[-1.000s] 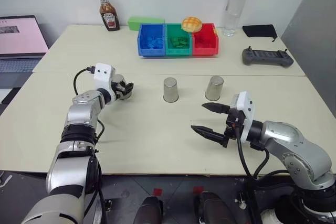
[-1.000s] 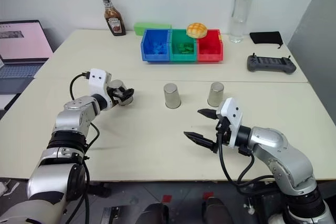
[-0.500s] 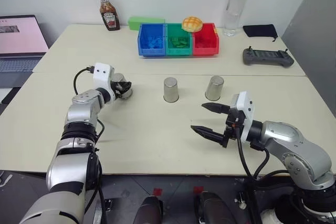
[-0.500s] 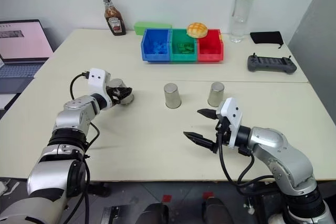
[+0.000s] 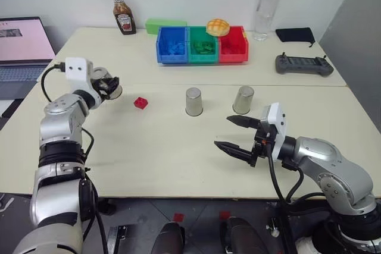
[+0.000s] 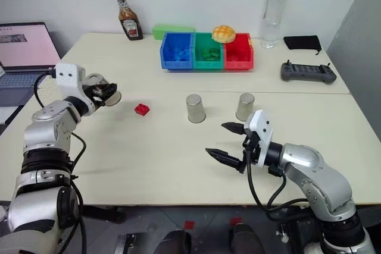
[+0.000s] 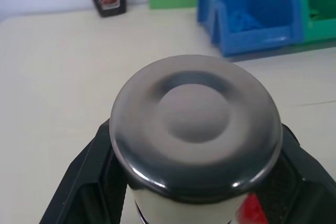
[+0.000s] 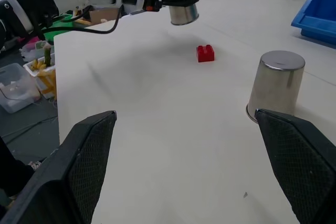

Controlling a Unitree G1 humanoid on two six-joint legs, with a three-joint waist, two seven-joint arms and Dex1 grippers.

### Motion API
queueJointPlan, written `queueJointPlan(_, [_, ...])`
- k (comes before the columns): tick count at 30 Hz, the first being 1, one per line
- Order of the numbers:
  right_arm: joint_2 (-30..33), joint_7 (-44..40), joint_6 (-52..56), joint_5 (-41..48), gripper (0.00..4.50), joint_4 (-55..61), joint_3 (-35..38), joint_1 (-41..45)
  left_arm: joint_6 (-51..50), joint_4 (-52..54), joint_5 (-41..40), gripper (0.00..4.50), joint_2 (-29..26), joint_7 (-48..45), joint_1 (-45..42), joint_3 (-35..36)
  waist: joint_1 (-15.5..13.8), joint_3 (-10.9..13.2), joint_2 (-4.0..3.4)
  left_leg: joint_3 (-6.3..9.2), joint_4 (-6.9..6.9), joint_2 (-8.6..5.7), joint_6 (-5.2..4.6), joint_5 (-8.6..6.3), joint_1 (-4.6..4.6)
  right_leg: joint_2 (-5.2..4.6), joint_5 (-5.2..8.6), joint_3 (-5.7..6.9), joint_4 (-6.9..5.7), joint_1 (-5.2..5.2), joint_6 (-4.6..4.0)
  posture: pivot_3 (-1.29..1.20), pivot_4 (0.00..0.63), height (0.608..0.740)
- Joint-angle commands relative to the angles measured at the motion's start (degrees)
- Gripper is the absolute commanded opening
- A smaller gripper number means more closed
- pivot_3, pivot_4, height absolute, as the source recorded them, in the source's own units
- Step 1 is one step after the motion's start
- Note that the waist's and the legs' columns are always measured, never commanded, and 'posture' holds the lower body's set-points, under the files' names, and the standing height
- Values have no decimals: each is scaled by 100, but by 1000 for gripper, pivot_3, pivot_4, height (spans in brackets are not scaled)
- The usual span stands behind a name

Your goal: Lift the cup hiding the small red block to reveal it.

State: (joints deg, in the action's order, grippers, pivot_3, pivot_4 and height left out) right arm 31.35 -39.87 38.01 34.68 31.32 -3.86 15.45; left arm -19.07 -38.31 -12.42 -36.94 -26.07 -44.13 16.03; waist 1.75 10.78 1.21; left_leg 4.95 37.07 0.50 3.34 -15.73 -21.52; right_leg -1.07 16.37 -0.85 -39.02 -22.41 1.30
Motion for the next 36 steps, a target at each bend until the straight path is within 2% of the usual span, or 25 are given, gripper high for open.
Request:
queueJointPlan(1, [-61, 22, -84, 54, 4500, 201, 21, 76, 275, -274, -103, 2760, -29, 5, -72, 195, -14, 0, 1, 1, 0, -1, 0, 0, -1, 0, 0, 1, 0, 0, 0, 0, 150, 740])
queueJointPlan(11, [-51, 19, -42, 65, 4500, 208, 39, 103, 745, -1261, 91, 2760, -63, 114, -218, 87, -5, -1, 1, 3, 0, -7, 0, 0, -3, 0, 0, 5, 1, 0, -1, 0, 150, 740])
queueJointPlan(13, [-45, 22, -38, 68, 4500, 213, 47, 97, 783, -1367, 112, 3464, -71, 127, -192, 83, -5, -1, 2, 2, 0, -7, 0, 0, -3, 1, 0, 5, 0, 0, -1, 0, 150, 740])
queueJointPlan(19, [-33, 37, -21, 80, 4500, 251, 58, 59, 839, -1430, 101, 4446, -73, 102, -154, 114, -3, -1, 2, 3, 1, -6, 0, 0, -2, 1, -1, 6, -1, 0, -1, 0, 150, 740])
queueJointPlan(25, [-31, 59, -23, 70, 4500, 253, 57, 69, 772, -984, -12, 4446, -94, 3, 28, 190, -2, -2, 2, 2, 1, -5, 0, 0, -2, 0, -1, 3, -1, 0, -1, 0, 150, 740])
queueJointPlan(36, [-74, 95, -95, 82, 4500, 234, 84, 103, 920, 936, -257, 4446, 24, 195, 804, 429, -5, -2, 2, 3, 3, 6, 0, 0, -1, -6, -1, 1, -4, 0, -1, 0, 150, 740])
